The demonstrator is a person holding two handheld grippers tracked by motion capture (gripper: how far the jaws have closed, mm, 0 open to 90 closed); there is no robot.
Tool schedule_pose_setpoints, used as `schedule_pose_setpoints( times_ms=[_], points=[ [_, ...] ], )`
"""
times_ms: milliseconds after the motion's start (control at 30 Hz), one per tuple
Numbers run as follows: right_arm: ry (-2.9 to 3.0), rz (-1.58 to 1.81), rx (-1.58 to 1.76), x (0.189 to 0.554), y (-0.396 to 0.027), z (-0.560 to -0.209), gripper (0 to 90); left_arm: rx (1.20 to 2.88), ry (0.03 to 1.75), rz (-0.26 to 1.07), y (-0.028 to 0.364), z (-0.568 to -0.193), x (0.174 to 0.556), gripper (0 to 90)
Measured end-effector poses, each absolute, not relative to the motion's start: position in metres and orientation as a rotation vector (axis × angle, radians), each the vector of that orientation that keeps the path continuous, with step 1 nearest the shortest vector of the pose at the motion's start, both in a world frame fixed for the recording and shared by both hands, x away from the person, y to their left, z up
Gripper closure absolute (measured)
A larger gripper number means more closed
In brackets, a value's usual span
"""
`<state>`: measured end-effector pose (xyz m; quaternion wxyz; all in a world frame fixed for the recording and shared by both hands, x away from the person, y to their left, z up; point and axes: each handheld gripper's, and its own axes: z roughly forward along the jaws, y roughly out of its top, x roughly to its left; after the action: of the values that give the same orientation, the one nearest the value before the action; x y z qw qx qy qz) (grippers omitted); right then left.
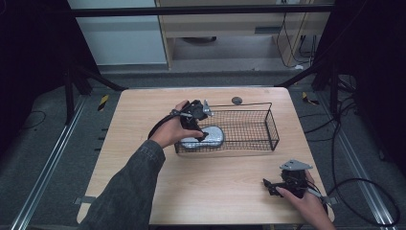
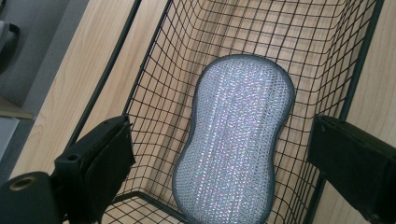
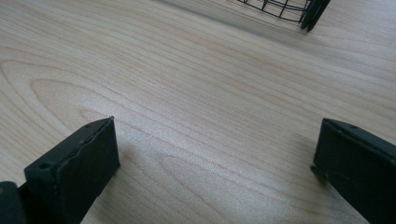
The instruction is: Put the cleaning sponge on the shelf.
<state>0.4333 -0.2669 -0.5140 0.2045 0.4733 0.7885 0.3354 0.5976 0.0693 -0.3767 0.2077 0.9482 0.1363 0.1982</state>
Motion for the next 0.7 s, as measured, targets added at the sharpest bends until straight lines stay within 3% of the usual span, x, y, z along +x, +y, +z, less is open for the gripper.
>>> schedule_pose_setpoints(
  times_ms=[700],
  points=[
    [2.199,0.935,1.318,0.433,-0.267,-0.514,0.3,2.559,0.374,0.564,0.066,-0.365,0.578,5.1]
  ],
)
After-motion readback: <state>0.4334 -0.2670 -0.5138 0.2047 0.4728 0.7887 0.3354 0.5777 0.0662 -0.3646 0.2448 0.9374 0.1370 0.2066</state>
